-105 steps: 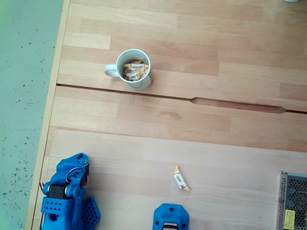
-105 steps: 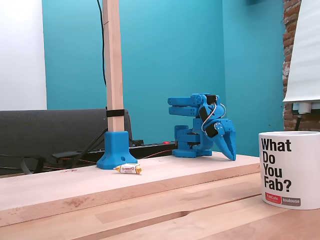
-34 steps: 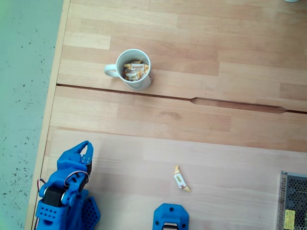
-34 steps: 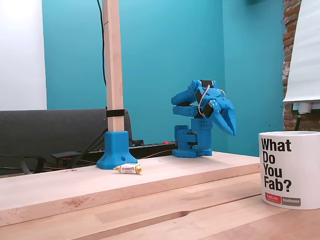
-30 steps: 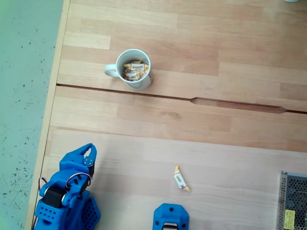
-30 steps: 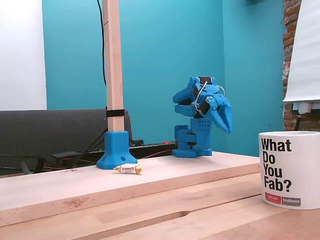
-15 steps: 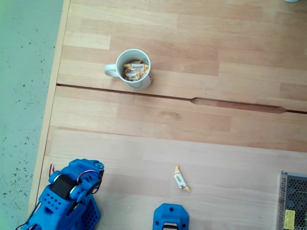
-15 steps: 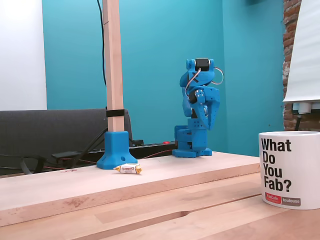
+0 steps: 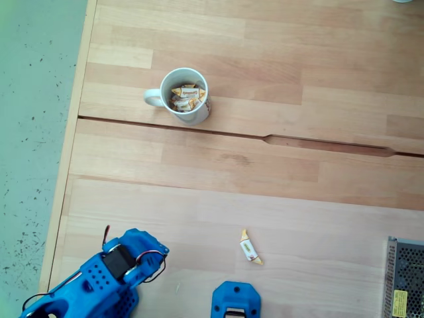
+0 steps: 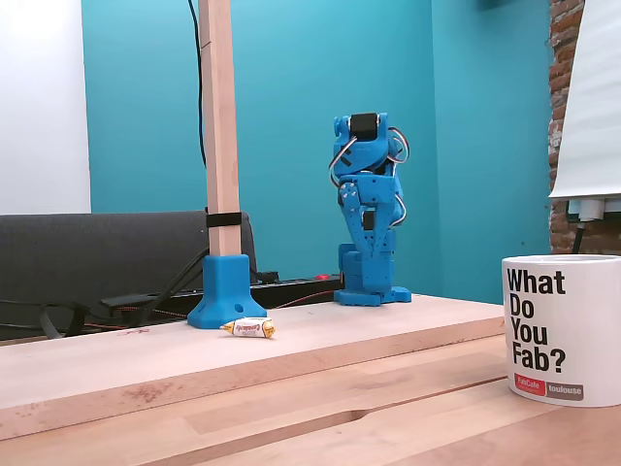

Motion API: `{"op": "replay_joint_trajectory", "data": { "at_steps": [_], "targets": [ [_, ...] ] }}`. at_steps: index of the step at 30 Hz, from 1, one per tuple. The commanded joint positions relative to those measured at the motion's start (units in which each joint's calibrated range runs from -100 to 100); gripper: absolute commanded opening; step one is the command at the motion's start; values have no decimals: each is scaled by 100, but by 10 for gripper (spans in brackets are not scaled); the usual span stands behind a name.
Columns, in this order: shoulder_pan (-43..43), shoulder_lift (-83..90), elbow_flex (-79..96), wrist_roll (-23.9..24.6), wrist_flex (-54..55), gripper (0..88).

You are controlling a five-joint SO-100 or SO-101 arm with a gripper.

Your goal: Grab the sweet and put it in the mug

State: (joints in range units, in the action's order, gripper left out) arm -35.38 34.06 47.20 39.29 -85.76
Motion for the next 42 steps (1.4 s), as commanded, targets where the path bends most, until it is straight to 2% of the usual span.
{"op": "replay_joint_trajectory", "data": {
  "at_steps": [1,7,16,29,37,42],
  "targets": [
    [-181,-282,-358,-293,-5,0],
    [-384,-1014,-1125,-904,-21,0],
    [-1037,-2588,-2249,-1040,-5,0],
    [-1328,-4490,-4461,-1592,-13,0],
    [-2047,-4662,-4773,-2501,-5,0],
    [-2396,-4714,-4782,-2794,173,0]
  ]
}}
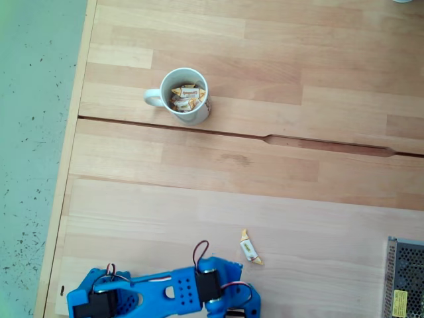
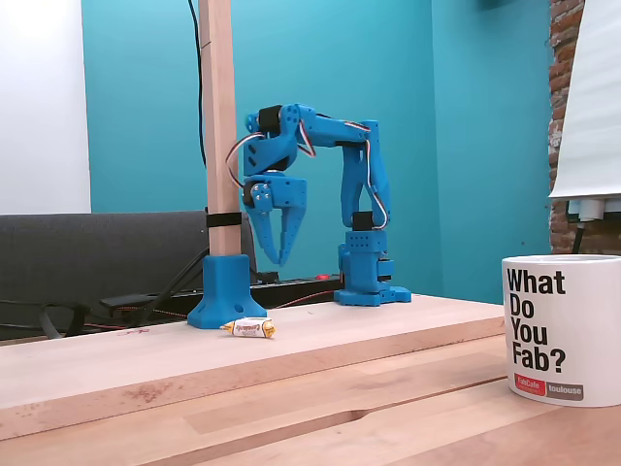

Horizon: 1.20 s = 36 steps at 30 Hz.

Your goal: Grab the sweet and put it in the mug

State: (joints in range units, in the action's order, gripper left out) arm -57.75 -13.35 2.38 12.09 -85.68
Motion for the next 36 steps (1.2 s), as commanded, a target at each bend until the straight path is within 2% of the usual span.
{"op": "replay_joint_trajectory", "data": {
  "at_steps": [1,12,22,31,36],
  "targets": [
    [-136,18,-300,-73,310,0],
    [-121,-601,-220,-68,1882,0],
    [104,-618,119,-44,2011,0],
    [539,-558,93,635,2028,0],
    [685,-575,146,664,2028,115]
  ]
}}
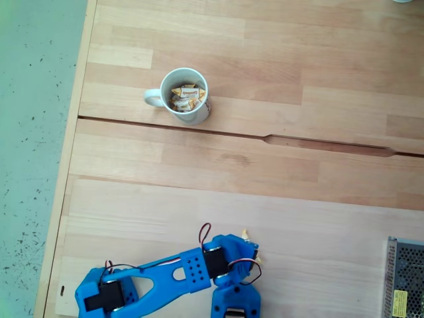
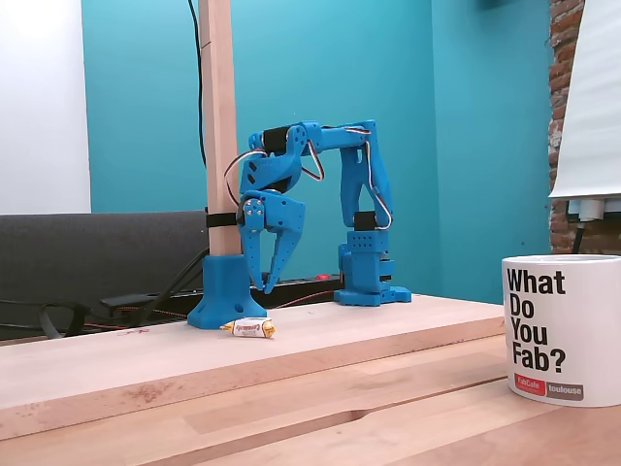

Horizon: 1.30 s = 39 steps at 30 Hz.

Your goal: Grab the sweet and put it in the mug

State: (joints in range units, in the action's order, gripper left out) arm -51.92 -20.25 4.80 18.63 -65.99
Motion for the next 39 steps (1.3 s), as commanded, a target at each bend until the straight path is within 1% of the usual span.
{"op": "replay_joint_trajectory", "data": {
  "at_steps": [1,5,10,15,18,22,26,33,39],
  "targets": [
    [101,115,-69,15,59,135],
    [101,115,-60,49,59,210],
    [72,98,29,54,59,261],
    [58,106,511,59,59,301],
    [65,106,751,63,67,341],
    [116,98,894,220,91,395],
    [116,98,876,264,139,415],
    [116,-186,671,83,83,413],
    [123,-419,493,68,26,413]
  ]
}}
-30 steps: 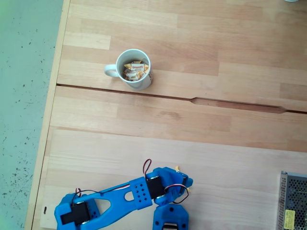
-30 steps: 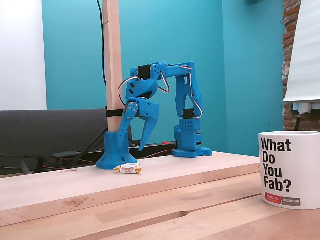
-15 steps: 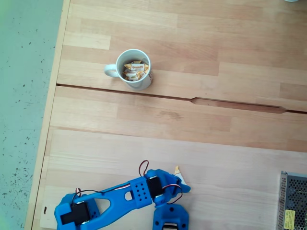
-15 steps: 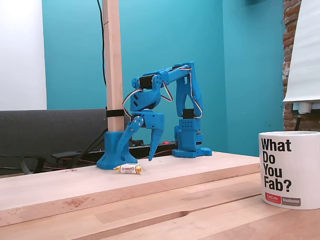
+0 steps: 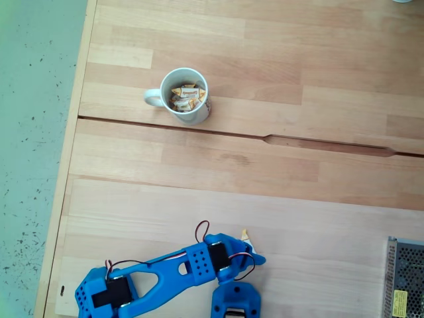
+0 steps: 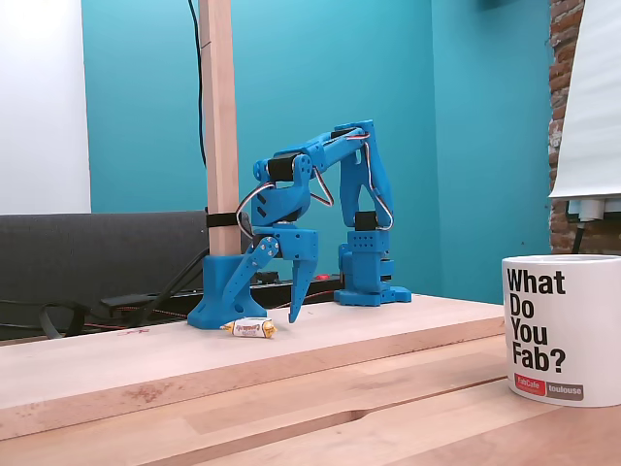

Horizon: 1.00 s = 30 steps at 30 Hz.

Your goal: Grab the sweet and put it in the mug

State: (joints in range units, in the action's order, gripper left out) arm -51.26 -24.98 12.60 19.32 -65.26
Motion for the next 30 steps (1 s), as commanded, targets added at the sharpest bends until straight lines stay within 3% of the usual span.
{"op": "replay_joint_trajectory", "data": {
  "at_steps": [1,10,18,30],
  "targets": [
    [57,45,-287,5,-103,413],
    [86,-41,-385,0,-240,412],
    [608,-50,-385,-59,-232,413],
    [333,-67,-332,-63,-249,413]
  ]
}}
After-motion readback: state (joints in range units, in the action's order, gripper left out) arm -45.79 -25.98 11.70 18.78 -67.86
